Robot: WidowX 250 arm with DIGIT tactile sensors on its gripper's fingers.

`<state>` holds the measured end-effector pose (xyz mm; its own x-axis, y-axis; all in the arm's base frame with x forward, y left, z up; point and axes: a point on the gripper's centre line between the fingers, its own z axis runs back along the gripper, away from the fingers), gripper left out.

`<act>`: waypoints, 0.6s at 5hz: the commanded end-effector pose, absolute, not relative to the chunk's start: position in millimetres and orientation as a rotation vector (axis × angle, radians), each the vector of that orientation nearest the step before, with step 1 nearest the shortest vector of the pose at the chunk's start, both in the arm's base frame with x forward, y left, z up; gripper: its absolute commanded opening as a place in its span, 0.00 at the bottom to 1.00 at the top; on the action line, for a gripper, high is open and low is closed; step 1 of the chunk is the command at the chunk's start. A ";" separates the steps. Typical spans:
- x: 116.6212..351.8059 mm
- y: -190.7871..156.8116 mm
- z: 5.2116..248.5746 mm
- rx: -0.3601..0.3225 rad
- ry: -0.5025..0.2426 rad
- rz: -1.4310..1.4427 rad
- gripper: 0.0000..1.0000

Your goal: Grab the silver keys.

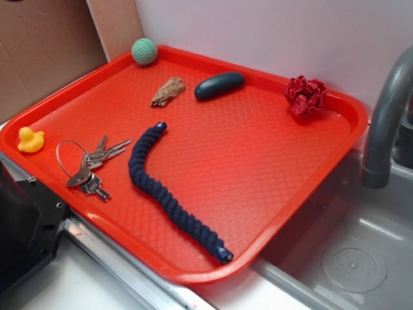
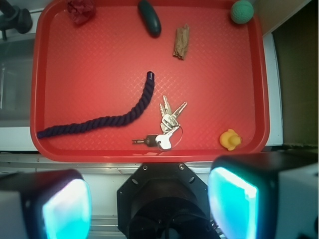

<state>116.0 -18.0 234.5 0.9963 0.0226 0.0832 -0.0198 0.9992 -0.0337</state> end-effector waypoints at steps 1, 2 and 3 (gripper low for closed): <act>116.0 -18.0 234.5 -0.033 -0.084 0.021 1.00; 112.3 -4.1 203.8 -0.058 -0.079 0.167 1.00; 111.6 11.6 162.4 -0.059 -0.075 0.417 1.00</act>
